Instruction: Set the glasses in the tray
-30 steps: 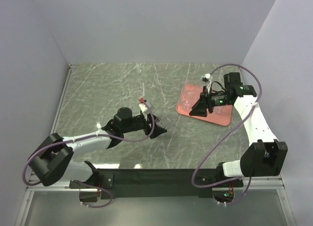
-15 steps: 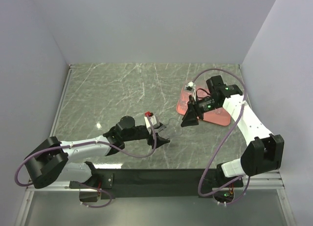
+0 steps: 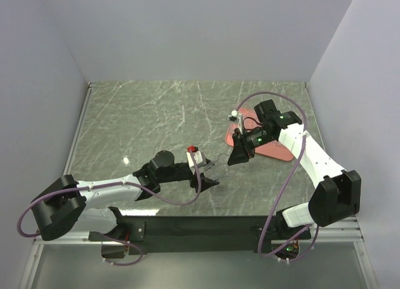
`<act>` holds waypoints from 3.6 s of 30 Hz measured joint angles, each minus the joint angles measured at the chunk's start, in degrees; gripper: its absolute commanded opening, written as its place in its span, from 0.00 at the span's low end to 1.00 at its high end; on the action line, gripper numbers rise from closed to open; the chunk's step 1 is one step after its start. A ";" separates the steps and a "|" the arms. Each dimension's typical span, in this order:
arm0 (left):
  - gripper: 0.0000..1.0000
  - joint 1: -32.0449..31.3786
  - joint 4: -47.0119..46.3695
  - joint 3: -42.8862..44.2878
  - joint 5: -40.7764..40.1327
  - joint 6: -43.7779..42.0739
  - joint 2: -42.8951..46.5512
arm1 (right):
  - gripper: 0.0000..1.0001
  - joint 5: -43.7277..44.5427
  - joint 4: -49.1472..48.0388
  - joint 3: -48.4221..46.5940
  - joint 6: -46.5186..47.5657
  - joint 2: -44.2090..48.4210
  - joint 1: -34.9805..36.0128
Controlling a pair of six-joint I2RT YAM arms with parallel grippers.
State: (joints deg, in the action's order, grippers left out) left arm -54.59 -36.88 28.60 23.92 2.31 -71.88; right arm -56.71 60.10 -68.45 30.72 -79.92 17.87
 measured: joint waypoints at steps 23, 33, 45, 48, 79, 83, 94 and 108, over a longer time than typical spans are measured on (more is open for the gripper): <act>0.99 -2.14 0.09 0.59 -7.02 -1.18 6.45 | 0.00 -1.20 2.43 0.98 6.10 5.27 -5.95; 0.99 -1.60 9.66 0.59 -14.93 -7.08 21.99 | 0.00 -1.68 6.08 5.16 14.71 8.81 -23.17; 0.99 -1.46 25.62 -0.09 -37.66 -11.56 47.45 | 0.00 7.13 -6.27 14.53 3.65 11.56 -44.72; 0.99 -1.16 28.50 -0.37 -42.36 -11.30 48.48 | 0.00 12.13 -11.93 15.06 -1.97 12.63 -46.27; 0.99 2.10 40.79 1.88 -49.86 -8.63 44.54 | 0.00 34.45 -26.99 15.21 -18.05 1.64 -48.02; 0.99 2.25 40.76 1.88 -49.86 -8.63 44.35 | 0.00 34.86 -27.56 15.21 -18.05 0.39 -48.02; 0.99 2.40 40.81 1.86 -49.86 -8.63 43.89 | 0.17 34.88 -28.15 15.21 -17.92 -0.09 -48.02; 0.99 2.67 40.83 1.86 -49.88 -8.59 43.91 | 0.39 34.53 -28.24 15.21 -17.51 1.88 -48.02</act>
State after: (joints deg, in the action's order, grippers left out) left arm -51.92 3.95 30.46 -25.96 -6.28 -27.97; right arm -22.17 31.86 -53.23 13.21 -78.04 -30.15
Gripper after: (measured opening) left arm 0.994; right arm 0.363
